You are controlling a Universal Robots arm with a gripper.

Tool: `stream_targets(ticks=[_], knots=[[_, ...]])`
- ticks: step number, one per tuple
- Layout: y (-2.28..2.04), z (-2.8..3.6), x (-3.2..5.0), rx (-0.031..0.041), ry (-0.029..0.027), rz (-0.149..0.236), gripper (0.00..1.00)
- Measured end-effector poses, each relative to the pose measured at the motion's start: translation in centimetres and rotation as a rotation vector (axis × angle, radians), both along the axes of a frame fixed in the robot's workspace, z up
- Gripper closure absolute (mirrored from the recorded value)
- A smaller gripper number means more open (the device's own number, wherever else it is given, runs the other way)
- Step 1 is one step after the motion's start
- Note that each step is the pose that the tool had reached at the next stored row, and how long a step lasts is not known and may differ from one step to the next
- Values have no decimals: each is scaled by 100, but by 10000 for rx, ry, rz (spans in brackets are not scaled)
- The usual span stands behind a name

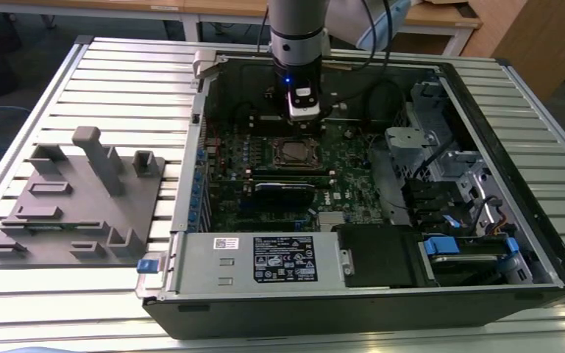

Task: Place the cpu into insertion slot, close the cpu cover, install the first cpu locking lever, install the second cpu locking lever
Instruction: 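Install the first cpu locking lever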

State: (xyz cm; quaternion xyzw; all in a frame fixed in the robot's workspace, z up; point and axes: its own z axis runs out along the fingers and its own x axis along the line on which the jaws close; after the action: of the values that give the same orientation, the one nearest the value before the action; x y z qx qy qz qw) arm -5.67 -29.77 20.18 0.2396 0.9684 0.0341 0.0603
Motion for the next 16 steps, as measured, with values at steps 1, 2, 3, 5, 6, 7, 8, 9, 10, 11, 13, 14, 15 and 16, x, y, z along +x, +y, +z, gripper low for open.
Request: stream_targets(ticks=[1, 2, 3, 5, 6, 7, 8, 9, 10, 11, 13, 14, 15, 16], knots=[[-9, 0, 0, 29, -8, 0, 90], [-18, 0, 0, 65, -20, 0, 90], [-27, -1, 0, 112, -32, 0, 90], [-45, -1, 0, 222, -49, 1, 90], [-52, 0, 0, 271, -52, 1, 90], [-57, 0, -1, 313, -55, 1, 90], [-61, 0, -1, 346, -56, 1, 90], [-63, 0, -1, 362, -57, 1, 90], [-63, 0, -1, 367, -58, 0, 90], [-63, 0, -1, 368, -58, 0, 90], [-64, 0, -1, 369, -65, 1, 90], [-67, 0, -2, 375, -70, 1, 90], [-69, 0, -3, 389, -75, 2, 90], [-71, 0, -5, 408, -80, 2, 90]])
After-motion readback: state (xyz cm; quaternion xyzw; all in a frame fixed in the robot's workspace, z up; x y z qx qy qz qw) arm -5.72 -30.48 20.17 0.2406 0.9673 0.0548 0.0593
